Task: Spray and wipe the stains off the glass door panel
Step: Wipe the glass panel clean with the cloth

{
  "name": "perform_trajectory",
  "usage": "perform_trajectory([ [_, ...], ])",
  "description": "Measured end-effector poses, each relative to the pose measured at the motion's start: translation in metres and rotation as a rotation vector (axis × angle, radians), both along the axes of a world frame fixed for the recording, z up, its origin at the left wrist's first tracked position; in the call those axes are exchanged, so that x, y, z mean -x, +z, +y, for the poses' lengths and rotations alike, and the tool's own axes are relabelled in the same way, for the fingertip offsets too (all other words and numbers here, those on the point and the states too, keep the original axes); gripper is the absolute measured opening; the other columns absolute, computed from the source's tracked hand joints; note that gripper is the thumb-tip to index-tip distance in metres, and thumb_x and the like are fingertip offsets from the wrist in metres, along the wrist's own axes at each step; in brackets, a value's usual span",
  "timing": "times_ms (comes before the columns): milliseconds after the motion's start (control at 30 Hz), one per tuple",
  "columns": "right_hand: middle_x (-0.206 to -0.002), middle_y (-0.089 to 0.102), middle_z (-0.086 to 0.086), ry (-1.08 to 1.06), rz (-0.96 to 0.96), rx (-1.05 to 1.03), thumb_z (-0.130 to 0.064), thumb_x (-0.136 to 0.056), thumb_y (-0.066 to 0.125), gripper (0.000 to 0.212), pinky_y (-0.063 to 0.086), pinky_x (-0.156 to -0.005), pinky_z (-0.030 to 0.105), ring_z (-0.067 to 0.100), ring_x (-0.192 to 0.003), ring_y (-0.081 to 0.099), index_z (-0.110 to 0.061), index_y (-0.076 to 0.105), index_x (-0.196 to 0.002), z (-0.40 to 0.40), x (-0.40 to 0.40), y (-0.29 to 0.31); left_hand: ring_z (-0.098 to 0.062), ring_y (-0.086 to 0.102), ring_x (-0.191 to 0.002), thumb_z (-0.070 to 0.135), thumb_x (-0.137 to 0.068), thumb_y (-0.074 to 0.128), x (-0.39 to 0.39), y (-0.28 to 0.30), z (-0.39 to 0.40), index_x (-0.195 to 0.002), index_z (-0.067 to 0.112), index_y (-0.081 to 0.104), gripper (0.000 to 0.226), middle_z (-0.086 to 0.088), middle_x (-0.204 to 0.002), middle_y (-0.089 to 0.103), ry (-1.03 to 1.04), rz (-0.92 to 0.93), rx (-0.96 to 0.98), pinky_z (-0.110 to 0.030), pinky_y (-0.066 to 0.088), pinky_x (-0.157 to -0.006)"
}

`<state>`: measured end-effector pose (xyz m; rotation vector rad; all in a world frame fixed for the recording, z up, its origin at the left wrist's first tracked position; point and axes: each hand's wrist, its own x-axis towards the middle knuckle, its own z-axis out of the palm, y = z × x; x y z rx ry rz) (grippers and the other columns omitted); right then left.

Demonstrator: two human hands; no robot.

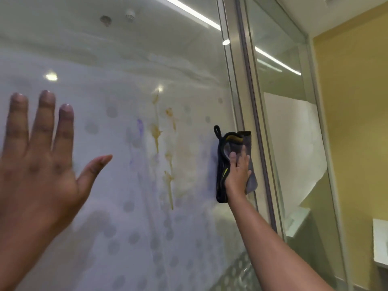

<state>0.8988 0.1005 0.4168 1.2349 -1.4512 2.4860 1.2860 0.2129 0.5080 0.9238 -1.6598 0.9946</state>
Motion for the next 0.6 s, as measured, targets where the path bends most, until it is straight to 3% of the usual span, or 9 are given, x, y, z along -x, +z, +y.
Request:
perform_trajectory([
  [67,-0.171,0.026,-0.008,0.030,-0.006,-0.027,-0.053,-0.109,0.038,0.059,-0.010,-0.128,0.049,0.014,-0.162,0.004,-0.035,0.023,-0.163,0.015,-0.030,-0.013,-0.045,0.003,-0.167,0.072,-0.103,0.032,0.006,-0.002,0.025,-0.173,0.016,0.006,0.093,-0.016,-0.182,0.002,0.083,-0.046,0.054,-0.076,0.016,-0.127],
  [133,-0.171,0.019,-0.018,0.064,0.170,0.047,-0.057,-0.106,0.035,0.058,-0.013,-0.125,0.033,0.005,-0.161,0.000,-0.046,0.020,-0.161,0.034,-0.061,-0.035,-0.042,-0.002,-0.168,0.073,-0.104,0.027,0.009,-0.003,0.041,-0.173,0.014,0.004,0.093,-0.016,-0.182,0.001,0.220,-0.060,0.045,-0.078,0.010,-0.127],
  [200,-0.171,0.015,-0.020,0.060,0.407,0.089,-0.042,-0.107,0.036,0.057,-0.014,-0.125,0.025,0.002,-0.160,-0.003,-0.060,0.014,-0.156,0.050,-0.057,-0.056,-0.041,-0.002,-0.168,0.072,-0.103,0.023,0.024,-0.004,0.047,-0.172,0.008,0.007,0.095,-0.017,-0.182,0.001,0.378,-0.080,0.029,-0.075,0.001,-0.129],
  [300,-0.173,0.019,-0.007,-0.007,0.572,0.142,-0.017,-0.103,0.046,0.077,-0.007,-0.131,0.042,0.012,-0.162,0.001,-0.058,0.011,-0.159,0.050,-0.006,-0.069,-0.040,-0.004,-0.168,0.072,-0.103,0.010,0.044,-0.006,0.053,-0.171,0.006,0.003,0.095,-0.019,-0.181,-0.004,0.449,-0.112,0.016,-0.070,-0.003,-0.131],
  [367,-0.172,0.025,-0.006,0.060,0.458,0.076,-0.028,-0.103,0.050,0.072,0.000,-0.130,0.055,0.017,-0.162,0.009,-0.060,0.015,-0.157,0.032,0.001,-0.067,-0.040,-0.007,-0.168,0.072,-0.103,0.003,0.031,-0.005,0.061,-0.171,0.007,-0.001,0.094,-0.018,-0.181,-0.008,0.509,-0.107,0.011,-0.068,-0.005,-0.132],
  [433,-0.168,0.030,-0.018,0.121,0.195,0.068,-0.063,-0.099,0.049,0.059,0.007,-0.130,0.058,0.017,-0.161,0.015,-0.065,0.025,-0.152,0.023,-0.026,-0.062,-0.039,-0.009,-0.168,0.071,-0.104,-0.001,0.011,-0.006,0.070,-0.171,0.008,-0.005,0.092,-0.017,-0.181,-0.011,0.551,-0.100,-0.041,-0.068,-0.004,-0.132],
  [500,-0.169,0.027,-0.017,0.116,-0.041,-0.031,-0.080,-0.090,0.044,0.077,0.005,-0.130,0.055,0.017,-0.162,0.013,-0.048,0.028,-0.158,0.026,-0.040,-0.046,-0.040,-0.011,-0.168,0.067,-0.108,-0.002,0.010,-0.007,0.068,-0.170,0.008,-0.008,0.087,-0.017,-0.180,-0.014,0.555,-0.105,-0.025,-0.068,-0.003,-0.132],
  [600,-0.174,0.015,-0.008,0.014,-0.004,-0.137,-0.096,-0.075,0.033,0.115,-0.002,-0.130,0.051,0.017,-0.162,0.004,-0.026,0.020,-0.165,0.045,-0.067,-0.035,-0.040,-0.012,-0.167,0.068,-0.107,-0.001,0.019,-0.006,0.068,-0.170,0.007,-0.010,0.088,-0.018,-0.180,-0.016,0.563,-0.099,-0.021,-0.068,-0.003,-0.132],
])
